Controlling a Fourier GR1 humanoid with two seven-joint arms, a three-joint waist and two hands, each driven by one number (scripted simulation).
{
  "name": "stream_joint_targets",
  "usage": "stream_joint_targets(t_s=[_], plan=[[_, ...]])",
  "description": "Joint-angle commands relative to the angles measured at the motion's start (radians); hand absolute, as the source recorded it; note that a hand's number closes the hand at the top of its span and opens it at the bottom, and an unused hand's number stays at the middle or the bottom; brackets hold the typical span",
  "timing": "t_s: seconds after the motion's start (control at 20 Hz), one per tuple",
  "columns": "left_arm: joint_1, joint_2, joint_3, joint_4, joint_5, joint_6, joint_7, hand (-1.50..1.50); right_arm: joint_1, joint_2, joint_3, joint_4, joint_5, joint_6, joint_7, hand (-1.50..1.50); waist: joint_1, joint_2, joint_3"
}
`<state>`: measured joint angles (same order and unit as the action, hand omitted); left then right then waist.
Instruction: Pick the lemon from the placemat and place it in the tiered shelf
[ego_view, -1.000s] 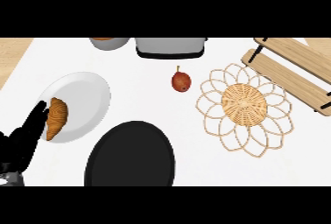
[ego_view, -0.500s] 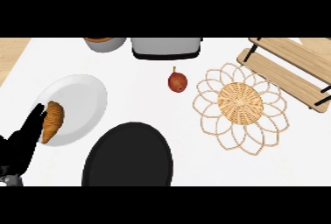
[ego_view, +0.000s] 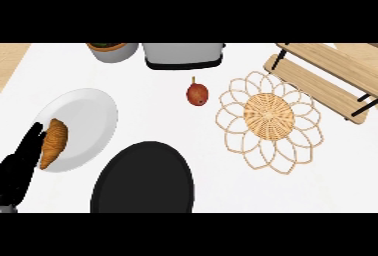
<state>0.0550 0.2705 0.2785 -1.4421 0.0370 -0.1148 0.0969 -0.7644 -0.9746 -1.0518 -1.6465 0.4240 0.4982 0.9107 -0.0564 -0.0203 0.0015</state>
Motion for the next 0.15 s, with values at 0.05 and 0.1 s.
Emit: stream_joint_targets(t_s=[0.05, 0.1], plan=[[0.018, 0.002, 0.014, 0.015, 0.012, -0.01, -0.003, 0.0, 0.113, -0.073, -0.26, -0.089, -0.153, 0.255, 0.082, -1.5, -0.026, -0.004, 0.0], [0.046, -0.011, 0.001, -0.042, 0.01, -0.004, 0.019, 0.0, 0.103, -0.12, -0.283, -0.087, -0.189, 0.3, 0.114, -1.5, -0.014, -0.006, 0.0]])
